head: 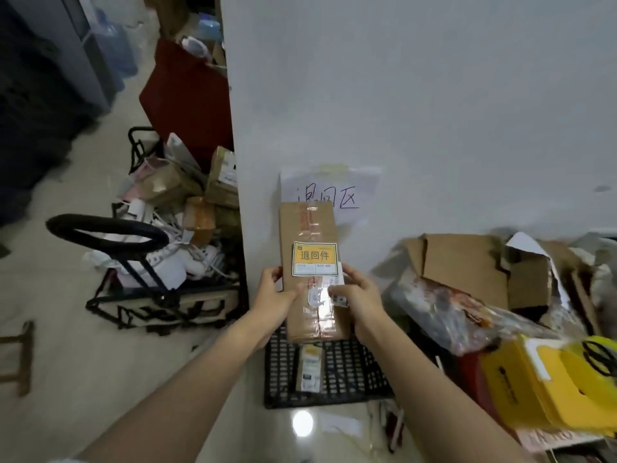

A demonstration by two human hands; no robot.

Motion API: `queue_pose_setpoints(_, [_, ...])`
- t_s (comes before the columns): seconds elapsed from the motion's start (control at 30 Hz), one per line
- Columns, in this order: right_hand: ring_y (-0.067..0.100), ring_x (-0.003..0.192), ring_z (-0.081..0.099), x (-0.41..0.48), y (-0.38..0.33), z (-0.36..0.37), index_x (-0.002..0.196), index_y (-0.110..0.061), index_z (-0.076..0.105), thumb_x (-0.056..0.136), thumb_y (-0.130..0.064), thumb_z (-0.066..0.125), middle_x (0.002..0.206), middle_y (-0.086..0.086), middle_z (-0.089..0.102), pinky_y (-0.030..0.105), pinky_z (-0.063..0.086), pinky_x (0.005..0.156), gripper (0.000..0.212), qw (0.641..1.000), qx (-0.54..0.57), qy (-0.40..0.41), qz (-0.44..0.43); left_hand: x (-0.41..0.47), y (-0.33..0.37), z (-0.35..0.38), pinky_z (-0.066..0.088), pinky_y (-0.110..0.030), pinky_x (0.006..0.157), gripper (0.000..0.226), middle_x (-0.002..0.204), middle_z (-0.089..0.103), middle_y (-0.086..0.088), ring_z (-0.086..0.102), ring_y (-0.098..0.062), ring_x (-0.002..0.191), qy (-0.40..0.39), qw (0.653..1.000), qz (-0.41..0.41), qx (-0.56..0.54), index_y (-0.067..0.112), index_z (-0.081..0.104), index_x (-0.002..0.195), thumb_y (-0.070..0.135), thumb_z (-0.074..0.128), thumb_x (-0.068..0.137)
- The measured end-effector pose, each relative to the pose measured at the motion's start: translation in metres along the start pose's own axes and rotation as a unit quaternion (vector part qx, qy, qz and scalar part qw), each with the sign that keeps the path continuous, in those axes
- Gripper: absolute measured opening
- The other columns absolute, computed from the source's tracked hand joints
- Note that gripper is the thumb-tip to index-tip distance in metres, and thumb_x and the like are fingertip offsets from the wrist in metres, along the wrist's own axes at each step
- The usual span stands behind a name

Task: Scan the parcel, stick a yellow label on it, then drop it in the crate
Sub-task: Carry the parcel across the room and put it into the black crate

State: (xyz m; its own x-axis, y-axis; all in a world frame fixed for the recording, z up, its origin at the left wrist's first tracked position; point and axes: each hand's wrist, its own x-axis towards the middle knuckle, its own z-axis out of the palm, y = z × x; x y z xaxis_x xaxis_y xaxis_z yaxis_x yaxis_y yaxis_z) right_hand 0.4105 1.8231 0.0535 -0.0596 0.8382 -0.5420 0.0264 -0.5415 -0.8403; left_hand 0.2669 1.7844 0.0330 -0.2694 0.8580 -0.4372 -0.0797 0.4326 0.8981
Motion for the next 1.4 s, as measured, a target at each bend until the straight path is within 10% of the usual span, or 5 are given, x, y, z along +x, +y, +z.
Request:
queue_pose_setpoints(0.13, [0.026, 0.095, 0.071, 0.049, 0.052, -0.002, 0.119, -0.020, 0.063, 0.081, 0.015, 0.056, 0.104, 0.006, 0.073, 0.041, 0.059, 0.081, 0.052, 0.999, 0.007, -0.013, 0.051, 0.042, -0.053, -0.005, 0.054, -0.031, 0.090, 0.046, 0.127, 0.055, -0.002, 0.059, -0.014, 0.098, -0.009, 0.998, -0.063, 0.010, 0.014, 0.044, 0.122, 0.014, 0.069, 0.084])
queue_pose_setpoints(0.53, [0.010, 0.078, 0.070, 0.193, 0.222, -0.035, 0.113, -0.029, 0.068, 0.085, -0.003, 0.057, 0.102, 0.000, 0.076, 0.022, 0.052, 0.055, 0.040, 0.979, -0.065, -0.075, 0.181, 0.151, -0.249, 0.042, 0.059, -0.034, 0.080, 0.032, 0.110, 0.072, 0.001, 0.070, -0.014, 0.092, 0.012, 0.984, -0.173, 0.033, 0.021, 0.063, 0.112, 0.028, 0.070, 0.081])
queue_pose_setpoints(0.7, [0.018, 0.091, 0.064, 0.253, 0.311, -0.038, 0.116, -0.016, 0.062, 0.087, -0.007, 0.056, 0.116, 0.005, 0.071, 0.039, 0.046, 0.086, 0.031, 0.976, -0.070, -0.050, 0.200, 0.201, -0.319, 0.061, 0.052, -0.012, 0.045, 0.006, 0.079, 0.064, 0.009, 0.064, -0.001, 0.058, 0.037, 0.975, -0.219, -0.013, 0.020, 0.058, 0.099, 0.016, 0.055, 0.094])
queue_pose_setpoints(1.3, [0.007, 0.076, 0.063, 0.341, 0.490, -0.074, 0.130, -0.025, 0.056, 0.097, -0.019, 0.049, 0.106, -0.002, 0.068, 0.008, 0.044, 0.040, 0.034, 0.968, -0.055, 0.003, 0.243, 0.277, -0.497, 0.111, 0.058, -0.032, 0.071, 0.037, 0.109, 0.069, 0.000, 0.069, -0.019, 0.087, -0.073, 0.947, -0.308, -0.054, 0.023, 0.053, 0.128, 0.015, 0.052, 0.092])
queue_pose_setpoints(1.4, [0.008, 0.090, 0.058, 0.344, 0.507, -0.080, 0.123, -0.024, 0.059, 0.094, -0.026, 0.053, 0.101, -0.010, 0.063, 0.013, 0.045, 0.070, 0.030, 0.959, -0.072, 0.002, 0.274, 0.274, -0.515, 0.119, 0.049, -0.031, 0.087, 0.035, 0.122, 0.065, -0.001, 0.063, -0.020, 0.108, -0.088, 0.940, -0.329, -0.015, 0.020, 0.055, 0.128, 0.014, 0.048, 0.094])
